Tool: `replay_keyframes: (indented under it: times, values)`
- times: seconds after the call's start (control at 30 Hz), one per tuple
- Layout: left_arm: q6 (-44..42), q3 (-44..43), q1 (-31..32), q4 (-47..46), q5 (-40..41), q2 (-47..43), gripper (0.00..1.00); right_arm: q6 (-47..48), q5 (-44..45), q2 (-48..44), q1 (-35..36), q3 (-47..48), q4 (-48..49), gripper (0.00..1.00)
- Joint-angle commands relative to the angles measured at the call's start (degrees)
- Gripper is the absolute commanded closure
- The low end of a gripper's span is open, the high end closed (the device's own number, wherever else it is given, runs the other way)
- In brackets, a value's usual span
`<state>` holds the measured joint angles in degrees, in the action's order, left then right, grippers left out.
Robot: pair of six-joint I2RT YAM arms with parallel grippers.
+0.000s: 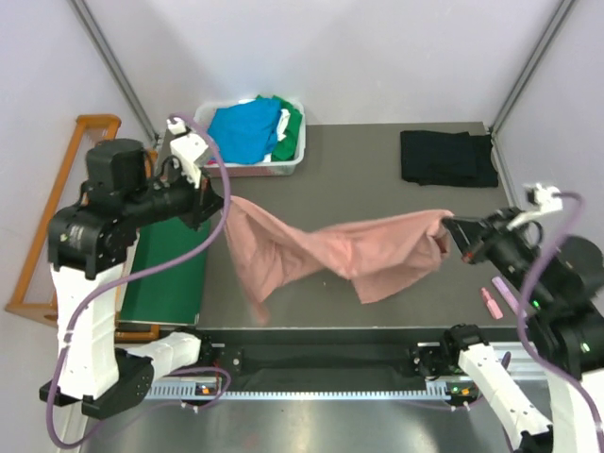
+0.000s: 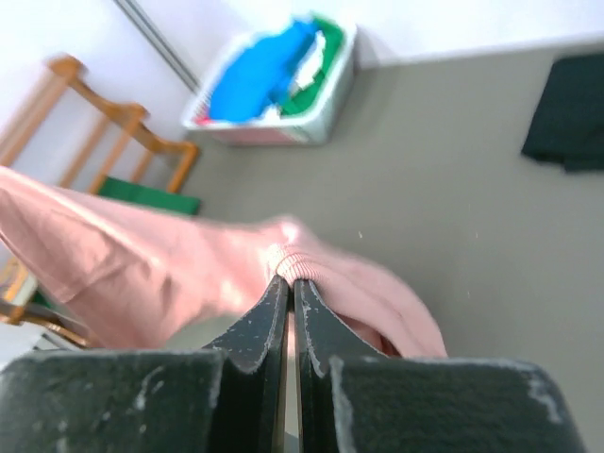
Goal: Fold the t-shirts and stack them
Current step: Flatten the tshirt out
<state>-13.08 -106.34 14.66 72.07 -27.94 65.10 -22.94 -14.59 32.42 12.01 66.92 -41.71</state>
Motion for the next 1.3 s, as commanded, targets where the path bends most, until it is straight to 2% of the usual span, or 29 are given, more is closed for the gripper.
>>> replay_keyframes:
  times: [0.0,0.1,0.17,0.27,0.33,0.47,0.5,0.57,0.6,0.67,0.73,0.8,0.83,0.97,1.1,1.17,1.27]
  values:
    - [-1.86,-10.78,-0.24,9.13,-2.20,-1.73,1.00,-0.09,2.37,-4.73,1.35,8.04,-4.07,1.00]
    - [-0.99,-14.49,-0.24,11.86,-2.99,-1.99,1.00,-0.53,2.46,-5.71,1.35,14.90,-5.13,1.00]
    - [-0.98,-12.67,-0.15,11.08,-3.52,-3.40,1.00,-0.44,3.94,-4.13,1.44,17.89,-7.49,1.00]
    - [-1.42,-0.24,-0.24,7.31,-2.56,-5.77,1.00,-1.14,8.59,-1.84,1.79,14.31,-8.12,1.00]
    - [-2.03,5.59,-0.24,4.76,-1.77,-6.82,1.00,-2.54,10.54,0.08,1.88,8.52,-6.98,1.00]
    - [-3.00,23.76,-0.24,-3.32,0.33,-7.01,1.00,-4.31,12.65,5.97,1.70,-2.65,1.62,1.00]
    - [-3.35,26.60,-0.24,-6.91,1.04,-6.74,1.00,-4.39,13.26,7.72,1.70,-6.15,6.42,1.00]
    - [-3.70,33.70,-0.24,-11.06,2.97,-4.64,1.00,-4.13,13.36,14.31,0.30,-8.98,11.46,1.00]
    - [-3.97,35.57,-0.24,-15.60,5.25,-3.59,1.00,-4.04,13.19,17.03,-0.40,-10.56,16.61,1.00]
    - [-4.23,39.61,-0.24,-20.02,7.98,0.45,1.00,-4.22,12.40,25.73,-3.04,-10.93,20.86,1.00]
    - [-4.23,40.60,-0.33,-25.89,12.64,6.66,1.00,-5.18,10.91,34.26,-5.66,-10.67,26.56,1.00]
    - [-3.97,39.38,-0.85,-28.38,15.02,11.69,1.00,-5.45,9.14,42.06,-6.47,-8.75,28.96,1.00]
    - [-3.88,38.42,-0.94,-29.96,17.90,16.94,1.00,-5.45,9.05,44.54,-6.65,-7.60,29.49,1.00]
    - [-0.82,29.99,-2.96,-30.41,21.52,28.57,1.00,-4.40,7.04,52.99,-6.65,-1.97,29.24,1.00]
    - [3.14,26.63,-5.60,-34.54,25.22,32.89,1.00,-2.64,7.56,56.69,-6.65,2.94,28.27,0.91]
    - [5.94,24.10,-7.96,-35.68,25.48,33.51,1.00,-2.37,8.43,58.19,-6.74,4.53,27.83,1.00]
    - [7.02,21.71,-9.73,-35.34,23.47,33.34,1.00,-2.55,8.17,59.59,-6.74,7.34,27.22,1.00]
